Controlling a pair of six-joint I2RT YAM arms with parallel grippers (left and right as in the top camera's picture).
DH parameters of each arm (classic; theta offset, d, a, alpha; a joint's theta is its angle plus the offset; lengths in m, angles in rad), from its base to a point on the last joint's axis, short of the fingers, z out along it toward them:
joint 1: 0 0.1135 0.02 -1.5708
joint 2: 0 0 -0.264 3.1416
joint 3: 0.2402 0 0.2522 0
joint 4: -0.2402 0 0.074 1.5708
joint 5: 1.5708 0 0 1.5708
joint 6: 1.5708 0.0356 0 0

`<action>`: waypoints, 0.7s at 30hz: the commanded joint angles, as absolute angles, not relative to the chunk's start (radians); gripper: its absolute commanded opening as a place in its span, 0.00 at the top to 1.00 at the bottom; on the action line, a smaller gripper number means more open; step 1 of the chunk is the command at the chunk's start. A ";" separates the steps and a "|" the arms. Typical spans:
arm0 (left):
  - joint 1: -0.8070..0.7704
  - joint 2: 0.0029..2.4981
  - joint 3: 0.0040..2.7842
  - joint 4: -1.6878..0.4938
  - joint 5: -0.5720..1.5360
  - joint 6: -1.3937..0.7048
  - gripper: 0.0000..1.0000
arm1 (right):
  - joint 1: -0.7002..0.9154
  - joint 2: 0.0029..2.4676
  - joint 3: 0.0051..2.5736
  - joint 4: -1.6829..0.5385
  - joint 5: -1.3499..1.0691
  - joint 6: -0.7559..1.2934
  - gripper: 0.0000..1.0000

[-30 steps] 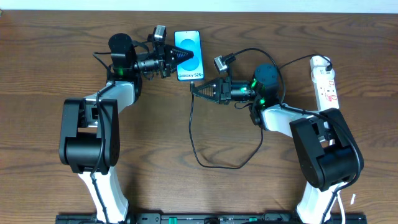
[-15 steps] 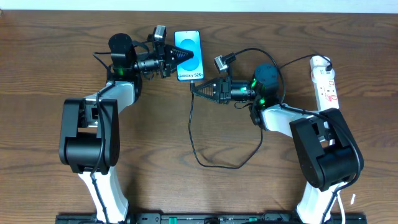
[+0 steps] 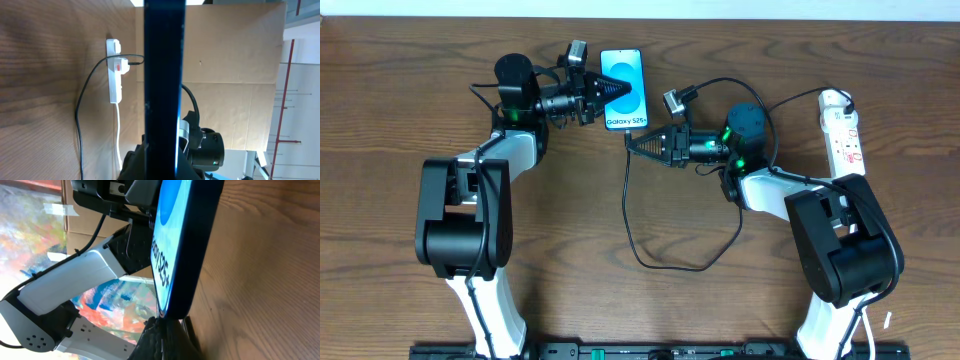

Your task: Plug charger to phone and switch on socket

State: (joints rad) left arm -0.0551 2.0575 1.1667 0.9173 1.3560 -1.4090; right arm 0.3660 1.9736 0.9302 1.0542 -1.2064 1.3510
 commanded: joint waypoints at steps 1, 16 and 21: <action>-0.058 2.047 1.186 0.929 1.369 -1.384 0.93 | 0.374 1.985 0.942 1.039 -1.184 1.318 0.99; -0.058 2.047 1.186 0.929 1.369 -1.365 0.93 | 0.375 1.987 0.942 1.079 -1.206 1.312 0.99; -0.058 2.047 1.186 0.929 1.369 -1.365 0.93 | 0.375 1.987 0.942 1.081 -1.204 1.312 0.99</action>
State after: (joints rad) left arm -0.0559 2.0575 1.1667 0.9199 1.3560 -1.3899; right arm 0.3660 1.9862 0.9302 1.0687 -1.1954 1.3170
